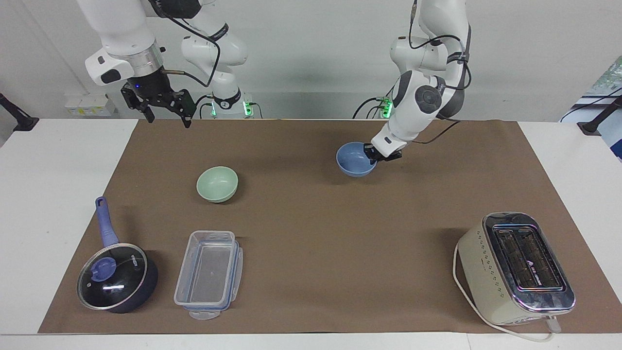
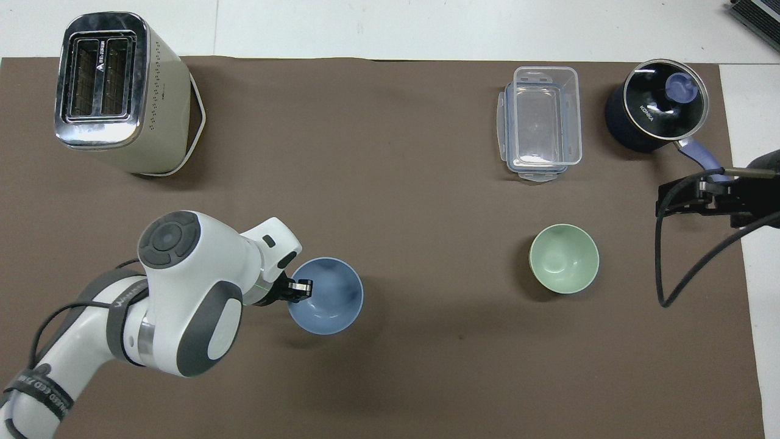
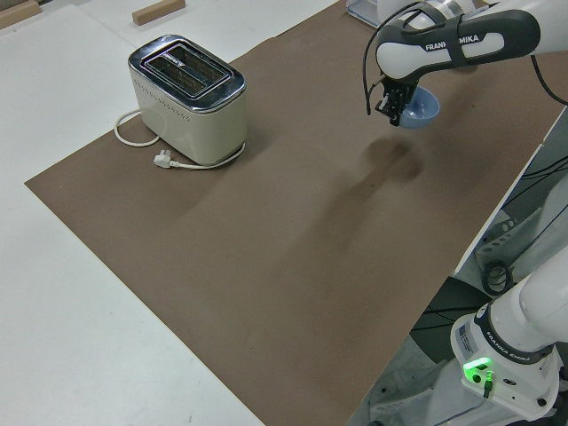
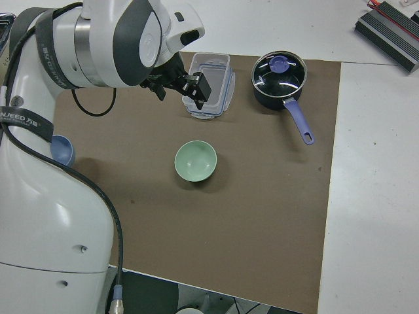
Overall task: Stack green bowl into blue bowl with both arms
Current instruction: 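Slide the blue bowl with the left gripper toward the table center, then release the blue bowl with the left gripper while the right gripper reaches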
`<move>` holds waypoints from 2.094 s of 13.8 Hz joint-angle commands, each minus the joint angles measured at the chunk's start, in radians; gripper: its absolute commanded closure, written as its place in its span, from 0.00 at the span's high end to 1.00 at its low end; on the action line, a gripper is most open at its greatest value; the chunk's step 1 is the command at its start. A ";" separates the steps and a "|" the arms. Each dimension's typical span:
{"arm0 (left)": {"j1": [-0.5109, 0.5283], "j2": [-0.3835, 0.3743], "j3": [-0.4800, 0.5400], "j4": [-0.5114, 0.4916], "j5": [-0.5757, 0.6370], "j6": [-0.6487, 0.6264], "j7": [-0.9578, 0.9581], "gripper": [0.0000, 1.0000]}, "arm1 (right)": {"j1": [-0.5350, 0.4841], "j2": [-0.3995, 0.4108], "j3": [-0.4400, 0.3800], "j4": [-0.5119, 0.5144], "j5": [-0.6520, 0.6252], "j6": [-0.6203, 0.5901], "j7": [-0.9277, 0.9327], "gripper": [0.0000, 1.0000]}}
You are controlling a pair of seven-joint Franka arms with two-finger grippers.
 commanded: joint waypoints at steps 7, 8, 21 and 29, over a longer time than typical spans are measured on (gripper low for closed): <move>-0.085 0.027 0.020 -0.103 -0.099 0.190 -0.009 0.00 | -0.012 -0.026 0.002 -0.034 0.007 0.016 0.004 1.00; -0.089 0.040 0.020 -0.104 -0.099 0.209 -0.009 0.00 | -0.012 -0.026 0.002 -0.034 0.007 0.016 0.004 1.00; 0.096 0.005 0.032 0.090 -0.071 0.008 0.000 1.00 | -0.032 -0.032 0.000 -0.050 0.007 0.022 -0.049 1.00; 0.266 0.018 0.031 0.392 0.199 -0.256 0.004 1.00 | -0.062 -0.066 0.000 -0.227 0.007 0.188 -0.124 1.00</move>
